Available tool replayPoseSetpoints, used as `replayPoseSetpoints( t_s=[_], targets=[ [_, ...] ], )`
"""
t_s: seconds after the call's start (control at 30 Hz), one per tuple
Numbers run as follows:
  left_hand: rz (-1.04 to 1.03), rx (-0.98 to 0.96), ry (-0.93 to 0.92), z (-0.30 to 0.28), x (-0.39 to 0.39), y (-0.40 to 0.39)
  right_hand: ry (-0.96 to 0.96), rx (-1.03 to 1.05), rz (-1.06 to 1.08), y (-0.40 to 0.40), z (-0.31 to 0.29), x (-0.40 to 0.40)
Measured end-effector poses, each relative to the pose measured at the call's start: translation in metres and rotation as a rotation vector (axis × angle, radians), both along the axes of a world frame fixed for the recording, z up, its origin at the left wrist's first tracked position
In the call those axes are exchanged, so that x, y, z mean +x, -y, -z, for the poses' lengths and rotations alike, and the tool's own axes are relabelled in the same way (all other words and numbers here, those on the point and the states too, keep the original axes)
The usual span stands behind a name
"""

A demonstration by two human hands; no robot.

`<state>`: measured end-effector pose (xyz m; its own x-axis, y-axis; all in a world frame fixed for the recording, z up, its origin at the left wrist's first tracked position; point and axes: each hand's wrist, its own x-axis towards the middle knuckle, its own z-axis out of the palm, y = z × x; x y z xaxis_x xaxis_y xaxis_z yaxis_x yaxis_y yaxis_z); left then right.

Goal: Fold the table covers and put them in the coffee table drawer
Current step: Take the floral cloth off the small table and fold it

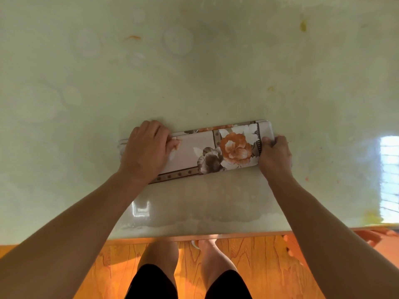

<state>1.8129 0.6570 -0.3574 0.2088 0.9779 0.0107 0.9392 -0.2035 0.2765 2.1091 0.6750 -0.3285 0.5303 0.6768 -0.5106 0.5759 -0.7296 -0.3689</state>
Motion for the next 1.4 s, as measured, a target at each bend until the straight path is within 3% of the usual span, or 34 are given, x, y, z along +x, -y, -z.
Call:
replayPoseSetpoints(
  t_s=[0.23, 0.47, 0.73, 0.8, 0.87, 0.93, 1.0, 1.23, 1.4],
  targets=[
    [0.025, -0.118, 0.065, -0.005, 0.0, -0.026, 0.065, -0.026, -0.022, -0.004, 0.001, -0.006],
    [0.008, -0.126, -0.172, -0.01, 0.012, 0.03, 0.167, -0.036, -0.078, -0.005, 0.0, -0.01],
    [-0.035, -0.245, -0.24, 0.008, 0.01, 0.048, 0.518, 0.206, -0.19, 0.005, 0.011, -0.022],
    [-0.037, -0.249, -0.246, 0.009, 0.009, 0.047, 0.561, 0.366, -0.418, 0.007, 0.006, -0.058],
    [-0.035, -0.251, -0.245, 0.013, 0.009, 0.048, 0.387, 0.507, -0.768, 0.015, 0.007, -0.11],
    [-0.041, -0.24, -0.247, 0.016, 0.009, 0.049, 0.227, 0.466, -0.998, 0.017, 0.012, -0.156],
    [-0.053, -0.222, -0.249, 0.018, 0.008, 0.049, 0.199, 0.341, -1.076, 0.015, 0.024, -0.174],
    [-0.032, -0.203, -0.221, 0.013, 0.006, 0.047, 0.396, 0.14, -1.186, 0.003, 0.038, -0.09],
    [-0.033, -0.229, -0.243, 0.013, 0.005, 0.047, 0.449, 0.123, -1.026, -0.017, 0.041, 0.006]
  ],
)
